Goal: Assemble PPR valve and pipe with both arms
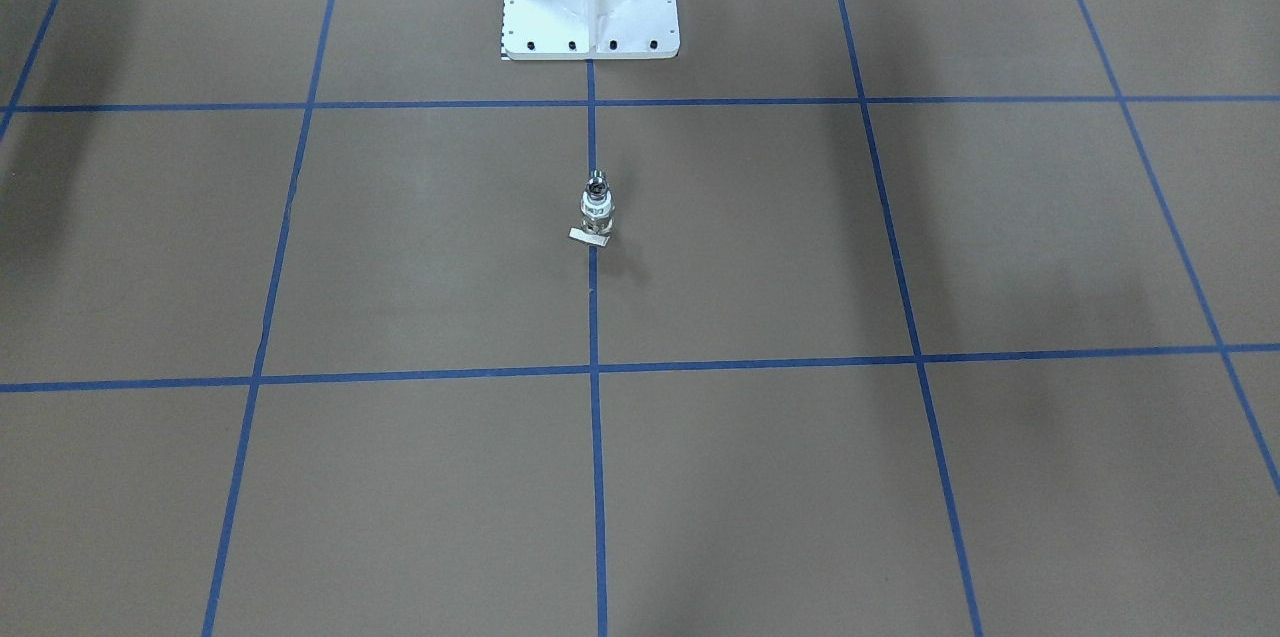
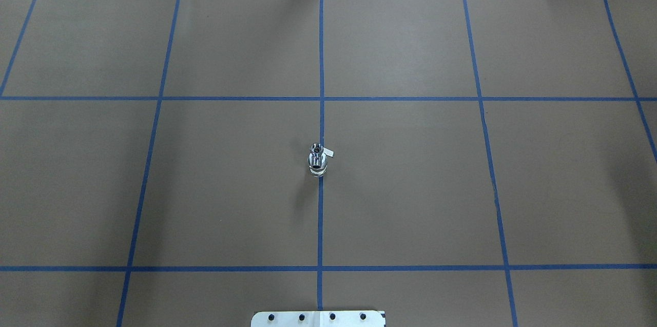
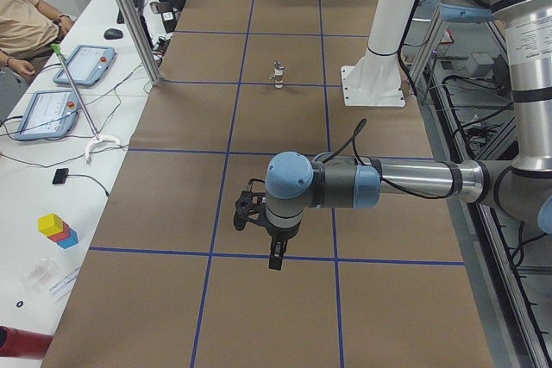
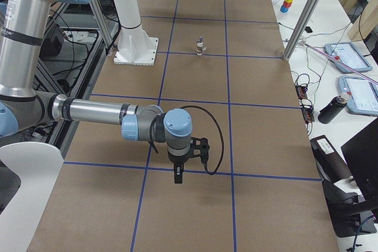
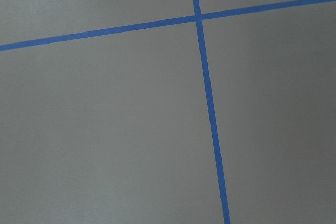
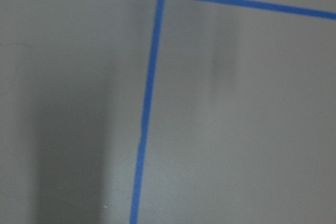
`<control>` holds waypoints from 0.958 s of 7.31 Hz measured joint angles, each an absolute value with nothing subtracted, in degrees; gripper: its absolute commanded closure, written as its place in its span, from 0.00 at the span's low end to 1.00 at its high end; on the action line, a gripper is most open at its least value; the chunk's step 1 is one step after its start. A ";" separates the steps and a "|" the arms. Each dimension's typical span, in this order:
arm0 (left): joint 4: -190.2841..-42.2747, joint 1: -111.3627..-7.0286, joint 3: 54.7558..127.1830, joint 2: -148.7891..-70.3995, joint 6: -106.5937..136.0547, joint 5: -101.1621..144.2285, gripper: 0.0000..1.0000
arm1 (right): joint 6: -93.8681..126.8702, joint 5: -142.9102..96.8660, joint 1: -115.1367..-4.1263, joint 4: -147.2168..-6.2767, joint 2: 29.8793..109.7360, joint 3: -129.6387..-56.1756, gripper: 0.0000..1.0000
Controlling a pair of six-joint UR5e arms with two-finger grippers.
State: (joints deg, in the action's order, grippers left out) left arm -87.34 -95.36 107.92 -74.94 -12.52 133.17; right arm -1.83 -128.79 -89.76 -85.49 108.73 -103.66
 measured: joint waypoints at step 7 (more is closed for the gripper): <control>-87.14 -95.36 107.52 -74.65 -12.92 133.10 0.00 | -2.32 -128.82 -90.96 -85.44 112.05 -103.55 0.00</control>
